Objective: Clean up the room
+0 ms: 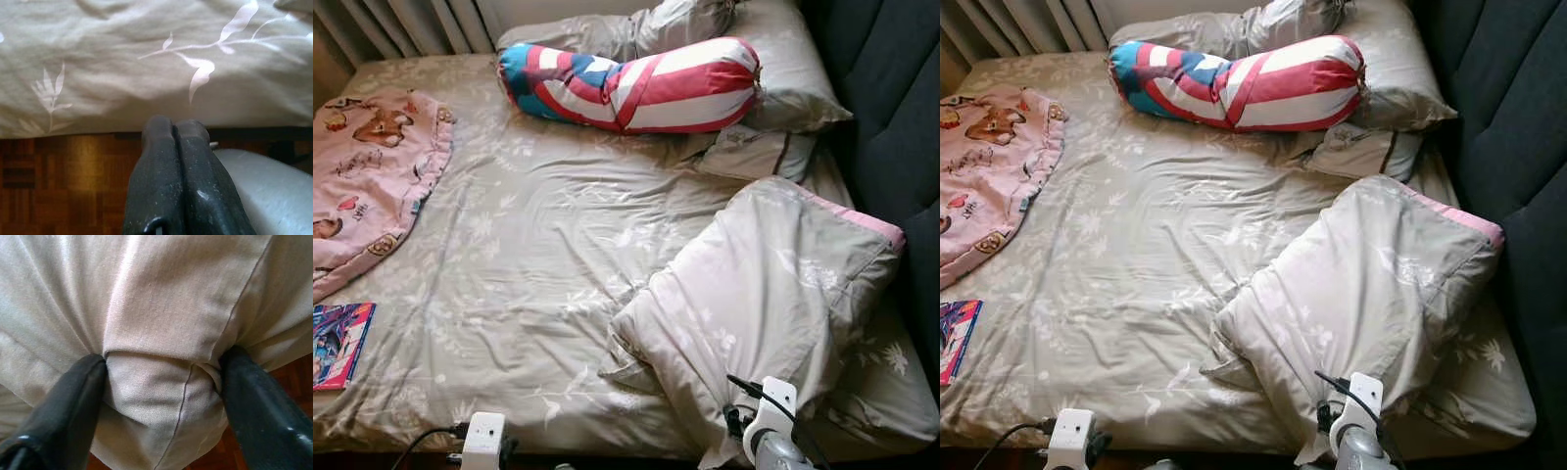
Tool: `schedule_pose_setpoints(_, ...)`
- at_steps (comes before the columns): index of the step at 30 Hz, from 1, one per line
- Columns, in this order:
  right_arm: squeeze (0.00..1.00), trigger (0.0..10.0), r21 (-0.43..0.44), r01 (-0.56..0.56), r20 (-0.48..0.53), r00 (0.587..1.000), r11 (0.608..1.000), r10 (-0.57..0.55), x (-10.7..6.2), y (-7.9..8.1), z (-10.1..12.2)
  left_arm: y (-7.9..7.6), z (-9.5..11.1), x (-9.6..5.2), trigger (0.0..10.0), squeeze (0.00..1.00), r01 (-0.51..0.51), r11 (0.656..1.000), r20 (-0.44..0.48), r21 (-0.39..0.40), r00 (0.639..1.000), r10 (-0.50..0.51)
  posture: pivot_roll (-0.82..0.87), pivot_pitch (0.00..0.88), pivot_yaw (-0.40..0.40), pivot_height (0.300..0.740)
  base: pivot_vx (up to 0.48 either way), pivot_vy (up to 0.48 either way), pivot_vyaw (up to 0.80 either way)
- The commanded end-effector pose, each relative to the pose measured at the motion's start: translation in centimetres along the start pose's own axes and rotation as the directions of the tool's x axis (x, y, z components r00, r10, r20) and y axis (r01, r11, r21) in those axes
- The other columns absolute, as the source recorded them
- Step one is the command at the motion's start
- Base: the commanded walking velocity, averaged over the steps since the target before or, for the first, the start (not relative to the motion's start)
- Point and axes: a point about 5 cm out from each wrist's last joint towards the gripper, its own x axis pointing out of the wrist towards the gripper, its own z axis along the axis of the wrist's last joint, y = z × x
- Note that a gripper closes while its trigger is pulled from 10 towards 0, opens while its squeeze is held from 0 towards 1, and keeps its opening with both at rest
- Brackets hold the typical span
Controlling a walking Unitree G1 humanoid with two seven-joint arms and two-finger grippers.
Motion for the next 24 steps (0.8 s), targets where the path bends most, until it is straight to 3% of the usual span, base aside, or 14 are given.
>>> schedule_pose_setpoints(1,0.0,0.0,-0.014,0.024,-0.16,0.987,1.0,-0.026,-0.6,-0.7,-4.5,0.5,-1.1,-0.7,10.0,0.0,-0.007,1.0,-0.03,0.01,1.0,0.008,0.09,0.284,0.077,0.74,0.0,0.0,0.0)
schedule_pose_setpoints(12,0.0,0.0,-0.048,0.041,-0.203,0.978,0.998,-0.05,-1.0,-1.5,-6.4,0.6,-1.8,-1.3,10.0,0.0,0.002,1.0,-0.036,0.017,0.999,-0.001,0.1,0.307,0.086,0.74,0.0,0.0,0.0)
schedule_pose_setpoints(24,0.0,0.0,-0.063,0.042,-0.207,0.977,0.997,-0.054,-1.1,-1.5,-6.7,0.7,-2.0,-1.3,10.0,0.0,0.009,1.0,-0.051,0.022,0.999,-0.008,0.1,0.302,0.09,0.74,0.0,0.0,0.0)
